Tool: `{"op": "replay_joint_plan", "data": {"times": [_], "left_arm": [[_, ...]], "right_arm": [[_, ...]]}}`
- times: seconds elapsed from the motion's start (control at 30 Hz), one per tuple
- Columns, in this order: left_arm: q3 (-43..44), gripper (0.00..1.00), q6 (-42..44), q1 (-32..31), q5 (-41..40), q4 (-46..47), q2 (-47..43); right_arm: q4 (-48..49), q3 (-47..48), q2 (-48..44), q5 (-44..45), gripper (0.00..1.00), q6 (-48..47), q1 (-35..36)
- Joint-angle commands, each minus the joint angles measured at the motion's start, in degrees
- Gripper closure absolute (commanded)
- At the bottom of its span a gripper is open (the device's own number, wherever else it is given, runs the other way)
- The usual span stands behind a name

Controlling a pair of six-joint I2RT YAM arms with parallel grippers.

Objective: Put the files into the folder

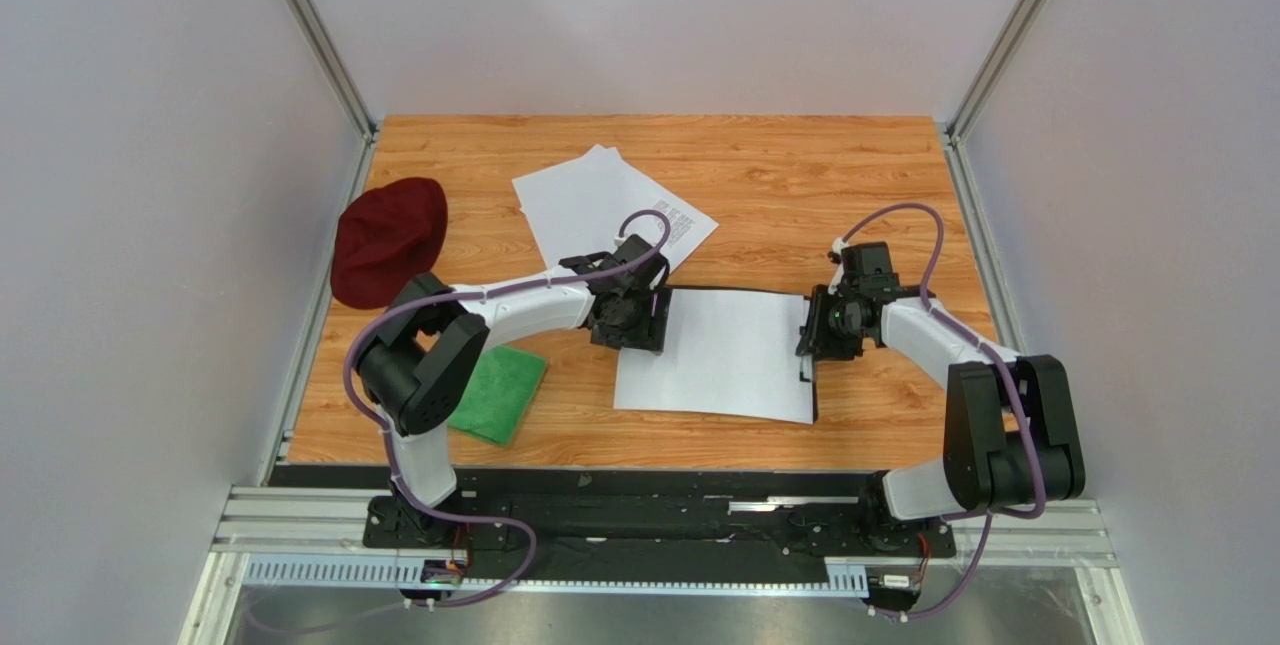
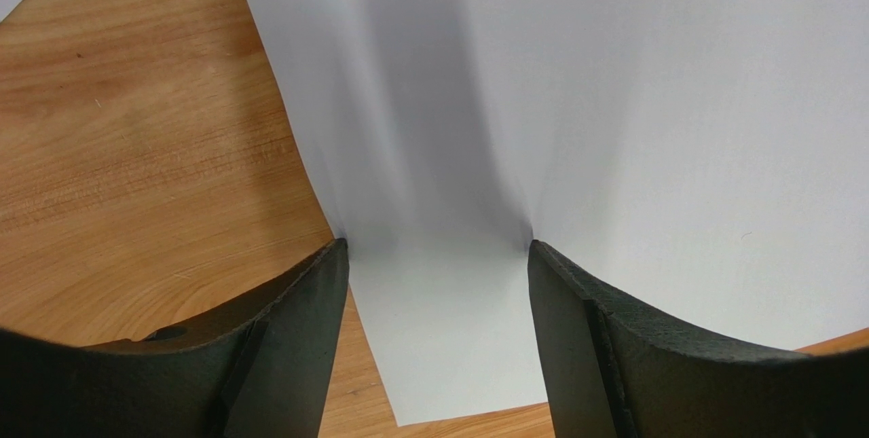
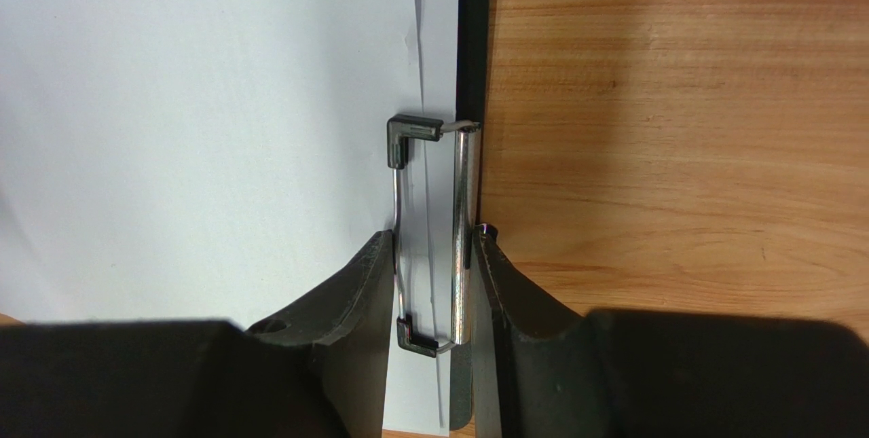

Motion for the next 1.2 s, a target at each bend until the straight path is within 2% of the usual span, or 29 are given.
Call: {"op": "replay_joint_plan", "data": {"times": [0.0, 0.33, 0.37, 0.4, 0.43, 0.53, 0.63, 1.0, 1.17], "left_arm": [[1.9, 0.26, 0.1, -1.6, 2.0, 0.5, 0.6], [1.9, 0.13, 0.6, -1.5, 2.1, 0.0, -5.3], [1.9, 0.13, 0.7, -1.5, 2.1, -0.2, -5.8], [2.2, 0.13, 0.8, -1.3, 2.0, -0.7, -6.6], [2.2, 0.13, 0.8, -1.3, 2.0, -0.9, -7.1], [2.1, 0.13, 0.4, -1.1, 3.5, -0.6, -8.3], [1.9, 0.13, -0.1, -1.1, 4.7, -0.3, -9.9], [-1.4, 0.12, -0.2, -0.6, 5.1, -1.8, -14.7], [-4.6, 0.11, -0.8, 1.4, 4.4, -0.8, -17.2]], "right_arm": [[-1.4, 1.9, 0.1, 0.7, 1.00, 0.7, 1.5], [-3.2, 3.0, 2.2, 3.8, 1.00, 0.9, 1.5], [-3.5, 3.3, 2.5, 4.0, 0.96, 0.8, 1.5], [-3.5, 3.3, 2.9, 3.7, 0.88, 0.9, 1.7], [-3.8, 3.5, 3.2, 3.4, 0.74, 0.9, 1.9], [-4.9, 4.3, 4.8, 5.3, 0.63, 1.1, 2.4], [-6.4, 5.4, 5.8, 9.1, 0.57, 1.5, 2.4], [-11.4, 9.7, 6.9, 23.5, 0.51, -0.4, 3.2], [-11.6, 11.1, 1.4, 27.0, 0.50, -0.1, 5.5]]}}
